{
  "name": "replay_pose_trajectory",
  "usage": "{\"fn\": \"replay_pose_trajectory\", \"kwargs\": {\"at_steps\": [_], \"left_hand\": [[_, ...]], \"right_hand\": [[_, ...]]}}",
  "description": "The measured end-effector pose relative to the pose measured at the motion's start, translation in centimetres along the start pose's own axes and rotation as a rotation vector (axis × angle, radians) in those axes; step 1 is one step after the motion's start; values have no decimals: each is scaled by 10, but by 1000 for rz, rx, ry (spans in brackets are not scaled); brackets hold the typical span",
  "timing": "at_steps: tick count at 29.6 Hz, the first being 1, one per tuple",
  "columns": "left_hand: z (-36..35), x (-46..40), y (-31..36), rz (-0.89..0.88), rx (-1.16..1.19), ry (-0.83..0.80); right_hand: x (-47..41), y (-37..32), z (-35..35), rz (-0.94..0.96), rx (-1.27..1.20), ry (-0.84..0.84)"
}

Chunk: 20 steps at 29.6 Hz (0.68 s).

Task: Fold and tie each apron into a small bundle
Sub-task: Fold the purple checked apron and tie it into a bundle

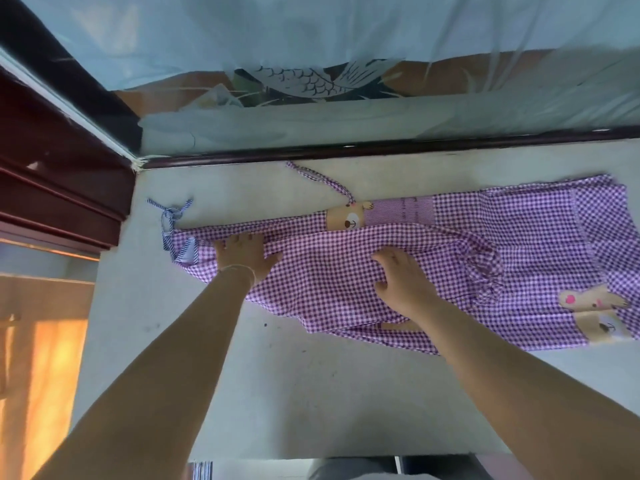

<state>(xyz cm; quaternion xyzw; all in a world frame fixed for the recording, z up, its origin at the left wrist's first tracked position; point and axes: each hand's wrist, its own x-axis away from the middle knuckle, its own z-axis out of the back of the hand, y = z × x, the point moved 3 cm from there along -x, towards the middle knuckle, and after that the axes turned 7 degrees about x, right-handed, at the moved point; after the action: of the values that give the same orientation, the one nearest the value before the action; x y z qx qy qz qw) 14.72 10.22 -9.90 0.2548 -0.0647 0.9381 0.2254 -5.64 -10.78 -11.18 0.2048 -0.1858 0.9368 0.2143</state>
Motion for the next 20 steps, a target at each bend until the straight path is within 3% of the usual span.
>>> {"fn": "replay_pose_trajectory", "kwargs": {"at_steps": [5, 11, 17, 20], "left_hand": [[3, -12, -52, -59, -64, -186], [15, -14, -71, -178, 187, -17], [-10, -30, -96, -80, -102, 20], [-16, -32, -92, 30, -100, 72]], "right_hand": [[-8, 12, -11, -170, 103, -111], [-12, 19, -3, -194, 150, -121], [-16, 23, -2, -173, 234, -95], [-15, 24, 2, -168, 231, -25]]}}
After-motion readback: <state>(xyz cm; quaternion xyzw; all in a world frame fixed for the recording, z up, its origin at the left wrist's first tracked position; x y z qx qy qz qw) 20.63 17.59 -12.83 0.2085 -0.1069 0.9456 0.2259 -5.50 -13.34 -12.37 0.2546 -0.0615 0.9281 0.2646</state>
